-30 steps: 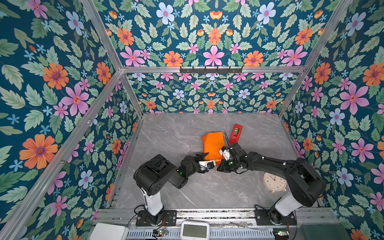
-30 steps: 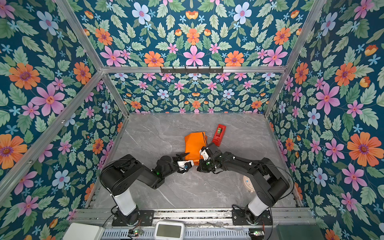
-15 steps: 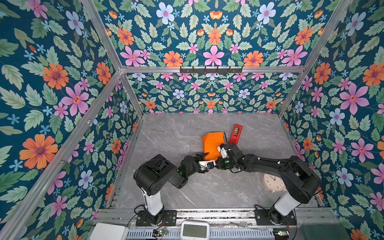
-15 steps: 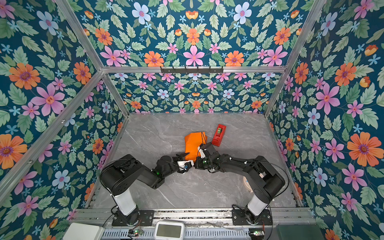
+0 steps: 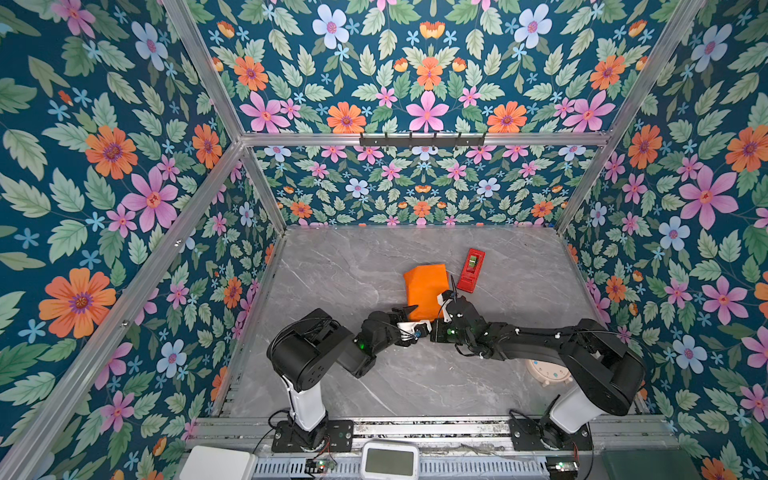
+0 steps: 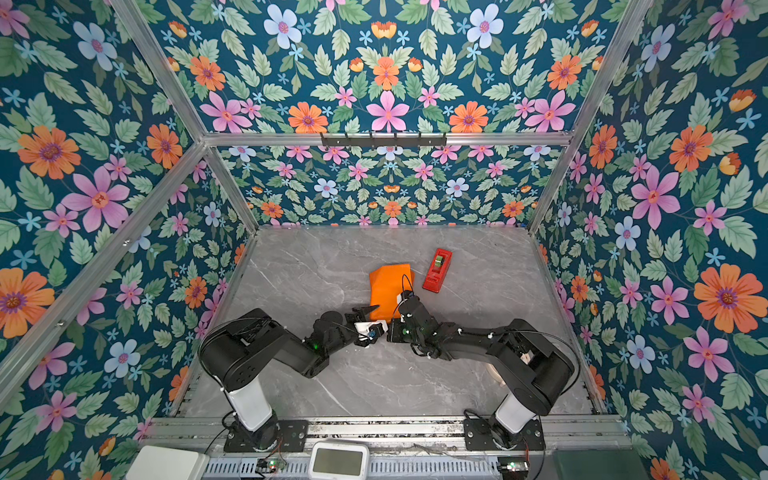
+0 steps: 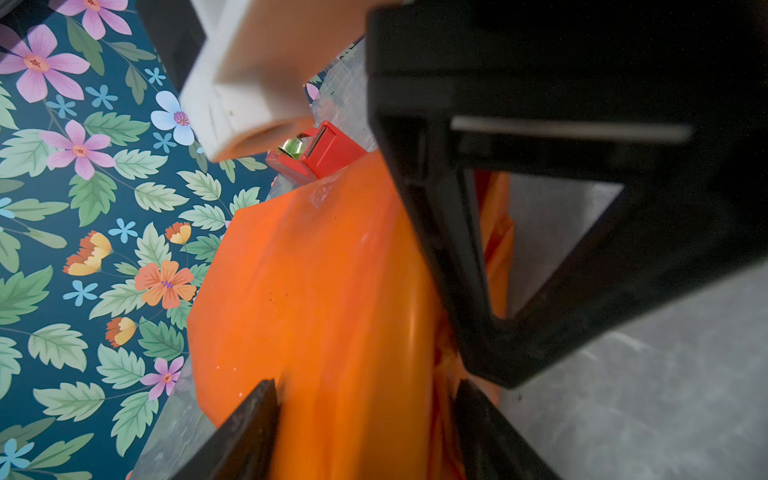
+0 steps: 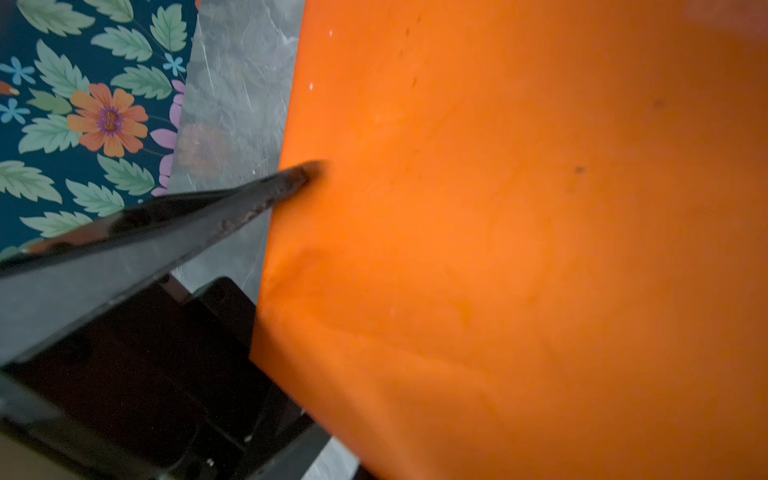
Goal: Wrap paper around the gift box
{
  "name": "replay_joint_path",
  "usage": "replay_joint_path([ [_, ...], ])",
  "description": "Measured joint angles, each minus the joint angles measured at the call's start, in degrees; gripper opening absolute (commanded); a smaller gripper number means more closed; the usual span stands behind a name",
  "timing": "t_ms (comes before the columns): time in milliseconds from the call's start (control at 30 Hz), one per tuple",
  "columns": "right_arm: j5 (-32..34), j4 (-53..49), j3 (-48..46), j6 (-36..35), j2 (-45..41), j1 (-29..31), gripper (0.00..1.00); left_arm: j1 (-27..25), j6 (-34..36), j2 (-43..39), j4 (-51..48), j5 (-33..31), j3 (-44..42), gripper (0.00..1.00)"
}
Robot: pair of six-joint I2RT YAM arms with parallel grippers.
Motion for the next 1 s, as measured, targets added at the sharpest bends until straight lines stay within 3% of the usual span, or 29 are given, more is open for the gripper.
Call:
replay_joint_path([
  [467,6.8,1.4,-2.3,0.0,-1.9,0.5,0.25,0.0,0.0,0.0,-0.1,0.1,0.0,0.69],
  [1000,8.0,-1.9,-2.6,-1.2,-6.2,0.5,0.33,-0.1,0.1,0.3,0.1,0.0,0.3,0.68],
])
